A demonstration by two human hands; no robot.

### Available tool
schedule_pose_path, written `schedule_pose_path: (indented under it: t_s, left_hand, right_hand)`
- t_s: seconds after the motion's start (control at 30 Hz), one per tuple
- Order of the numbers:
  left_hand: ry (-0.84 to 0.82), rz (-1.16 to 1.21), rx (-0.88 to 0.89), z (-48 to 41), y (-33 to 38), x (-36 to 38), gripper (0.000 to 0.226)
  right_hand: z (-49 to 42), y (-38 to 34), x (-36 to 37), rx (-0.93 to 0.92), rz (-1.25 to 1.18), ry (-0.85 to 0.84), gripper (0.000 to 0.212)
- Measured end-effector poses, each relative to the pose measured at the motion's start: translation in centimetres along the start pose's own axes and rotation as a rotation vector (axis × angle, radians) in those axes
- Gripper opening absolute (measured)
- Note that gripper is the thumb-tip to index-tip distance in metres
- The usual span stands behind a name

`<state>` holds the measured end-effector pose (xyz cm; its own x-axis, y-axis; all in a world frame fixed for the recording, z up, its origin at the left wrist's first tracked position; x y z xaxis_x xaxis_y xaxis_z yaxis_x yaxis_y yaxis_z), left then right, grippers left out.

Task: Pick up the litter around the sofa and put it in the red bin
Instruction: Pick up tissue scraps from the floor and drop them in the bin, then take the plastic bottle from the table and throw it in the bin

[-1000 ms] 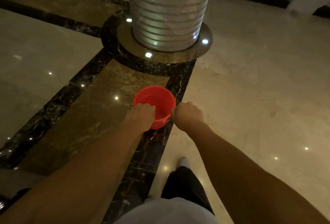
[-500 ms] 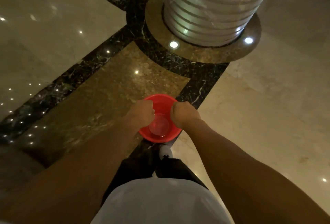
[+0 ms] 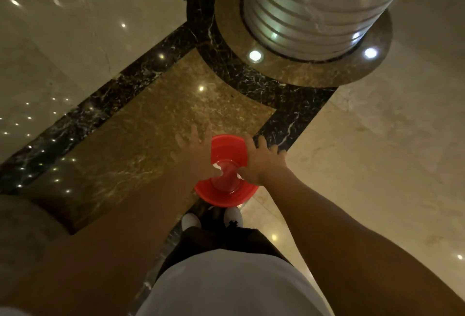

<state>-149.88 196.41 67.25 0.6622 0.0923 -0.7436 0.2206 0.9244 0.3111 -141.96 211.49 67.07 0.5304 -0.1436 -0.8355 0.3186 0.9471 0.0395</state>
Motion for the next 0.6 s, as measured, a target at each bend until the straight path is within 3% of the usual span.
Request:
schedule_pose_path:
  t_s: [0.13, 0.17, 0.27, 0.3, 0.4, 0.6]
  left_hand:
    - [0.002, 0.011, -0.003, 0.5, -0.1, 0.0, 0.110]
    - [0.021, 0.016, -0.002, 0.8, -0.1, -0.2, 0.099]
    - [0.240, -0.014, 0.057, 1.6, 0.4, -1.8, 0.044]
    - [0.314, -0.012, 0.069, 2.1, 0.2, -2.2, 0.034]
    - [0.382, 0.026, 0.054, 4.3, -1.1, -2.6, 0.026]
    - [0.402, 0.164, -0.159, 10.8, -8.7, -3.1, 0.020]
  right_hand:
    - [-0.3, -0.6, 0.0, -0.018, -0.053, 0.049, 0.089]
    - [-0.3, -0.9, -0.4, -0.035, -0.067, 0.076, 0.078]
    - [-0.5, -2.2, -1.9, -0.125, -0.038, 0.168, 0.017]
    - [-0.8, -3.2, -2.2, -0.174, 0.003, 0.167, 0.010]
    - [-0.8, -6.8, -2.5, -0.273, 0.045, 0.133, 0.026]
    - [4.1, -15.7, -3.6, -0.489, 0.147, 0.209, 0.011]
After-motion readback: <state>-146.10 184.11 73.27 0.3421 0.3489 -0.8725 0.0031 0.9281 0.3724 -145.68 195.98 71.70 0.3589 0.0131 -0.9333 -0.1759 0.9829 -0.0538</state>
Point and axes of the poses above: each hand's wrist, its own z-axis away from the middle knuckle, its own x-axis out of the palm, y = z × x, the point moved 8 cm from there along -z, towards the middle knuckle, and after that the axes turned 12 degrees about z, right-handed, at the moved point
